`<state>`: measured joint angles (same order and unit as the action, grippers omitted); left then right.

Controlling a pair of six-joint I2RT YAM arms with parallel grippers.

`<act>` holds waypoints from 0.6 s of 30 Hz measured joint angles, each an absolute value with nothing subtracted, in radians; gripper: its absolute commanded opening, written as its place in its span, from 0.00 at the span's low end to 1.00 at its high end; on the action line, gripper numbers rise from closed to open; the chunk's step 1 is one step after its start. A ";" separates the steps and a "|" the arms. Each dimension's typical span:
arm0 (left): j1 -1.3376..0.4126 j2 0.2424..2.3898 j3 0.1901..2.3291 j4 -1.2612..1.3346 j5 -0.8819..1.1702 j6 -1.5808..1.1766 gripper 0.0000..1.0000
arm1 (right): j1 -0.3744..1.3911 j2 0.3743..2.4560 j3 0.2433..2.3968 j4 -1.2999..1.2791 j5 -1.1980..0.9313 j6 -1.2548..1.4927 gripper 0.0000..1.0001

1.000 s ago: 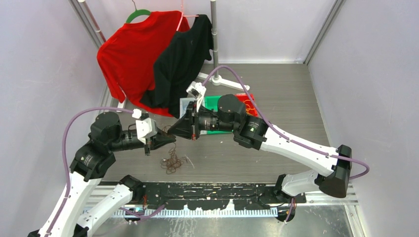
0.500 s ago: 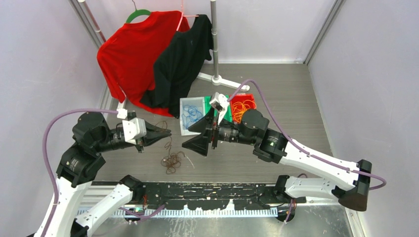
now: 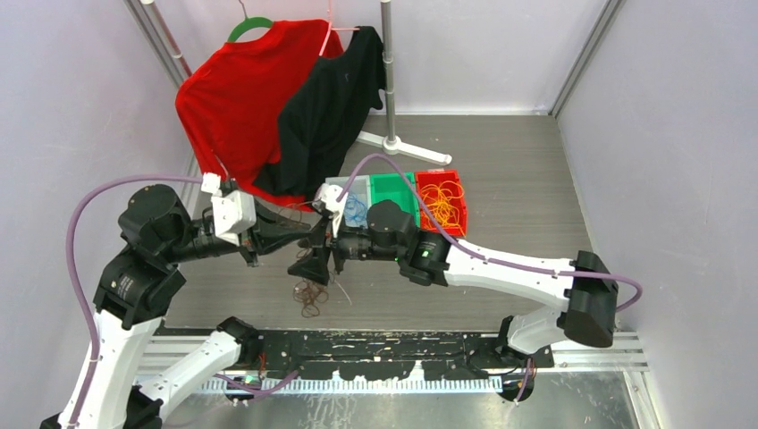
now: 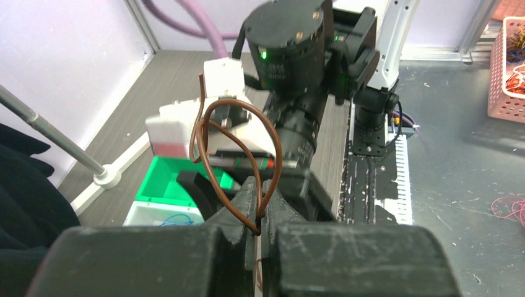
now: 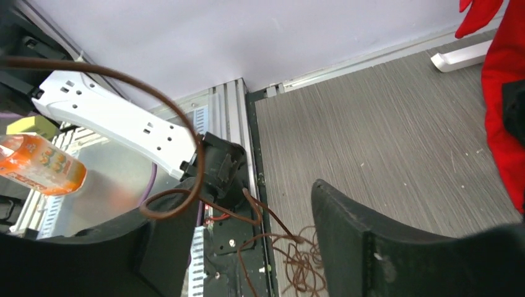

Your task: Untangle the cables

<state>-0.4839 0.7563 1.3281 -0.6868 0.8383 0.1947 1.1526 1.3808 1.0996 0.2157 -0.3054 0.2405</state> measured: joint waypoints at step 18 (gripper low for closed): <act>-0.484 0.897 1.733 -0.655 0.862 0.138 0.00 | 1.161 1.614 0.850 0.576 -0.146 0.379 0.41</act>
<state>-0.4839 0.8974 1.7329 -0.6548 0.8623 0.1375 1.1614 1.6138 0.8501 0.5762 -0.1459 0.3790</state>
